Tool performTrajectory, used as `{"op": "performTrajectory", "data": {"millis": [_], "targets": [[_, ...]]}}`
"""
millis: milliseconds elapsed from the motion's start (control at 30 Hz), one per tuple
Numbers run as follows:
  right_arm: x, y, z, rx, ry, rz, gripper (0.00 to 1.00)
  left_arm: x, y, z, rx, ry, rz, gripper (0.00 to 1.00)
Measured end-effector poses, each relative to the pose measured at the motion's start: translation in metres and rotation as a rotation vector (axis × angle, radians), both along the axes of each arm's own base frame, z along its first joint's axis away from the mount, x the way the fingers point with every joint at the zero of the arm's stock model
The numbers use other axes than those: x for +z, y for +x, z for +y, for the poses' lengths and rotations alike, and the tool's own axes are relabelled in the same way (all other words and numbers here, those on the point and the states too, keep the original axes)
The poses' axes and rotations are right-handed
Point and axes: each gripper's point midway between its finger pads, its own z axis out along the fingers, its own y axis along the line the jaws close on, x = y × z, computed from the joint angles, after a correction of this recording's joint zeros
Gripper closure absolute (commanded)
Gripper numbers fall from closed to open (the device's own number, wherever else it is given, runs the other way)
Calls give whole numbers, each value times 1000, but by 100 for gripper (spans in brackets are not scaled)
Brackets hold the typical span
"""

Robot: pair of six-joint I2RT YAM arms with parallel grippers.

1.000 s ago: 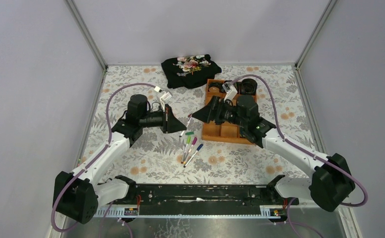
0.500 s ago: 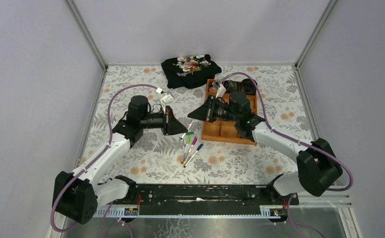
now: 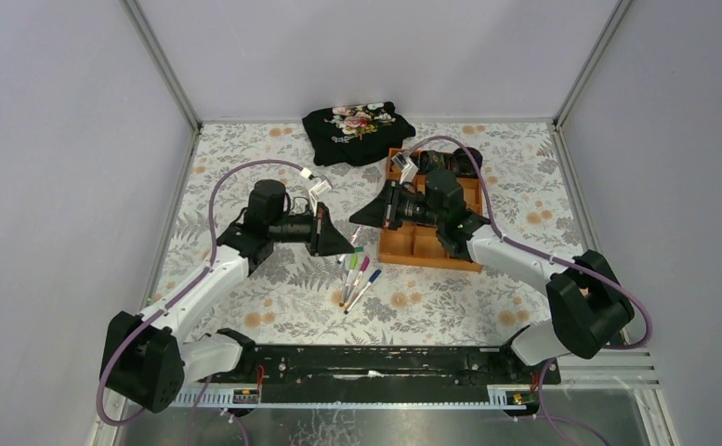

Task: Insert the pens into the pen caps

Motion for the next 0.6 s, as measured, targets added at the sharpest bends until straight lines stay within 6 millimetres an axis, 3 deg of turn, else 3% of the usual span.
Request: {"op": "performTrajectory", "data": {"millis": [100, 167, 300, 467, 600], "targets": [[0, 2, 2, 4, -21, -12, 47, -3, 5, 2, 31, 19, -3, 100], [2, 3, 4, 7, -44, -39, 40, -6, 11, 5, 75, 43, -12, 100], [-4, 7, 6, -21, -149, -85, 40, -5, 42, 32, 281, 102, -51, 100], [-25, 12, 0, -116, -349, -83, 35, 1, 91, 102, 650, 157, -73, 100], [-53, 11, 1, -170, -465, -54, 43, 4, 102, 134, 824, 201, -88, 100]]}}
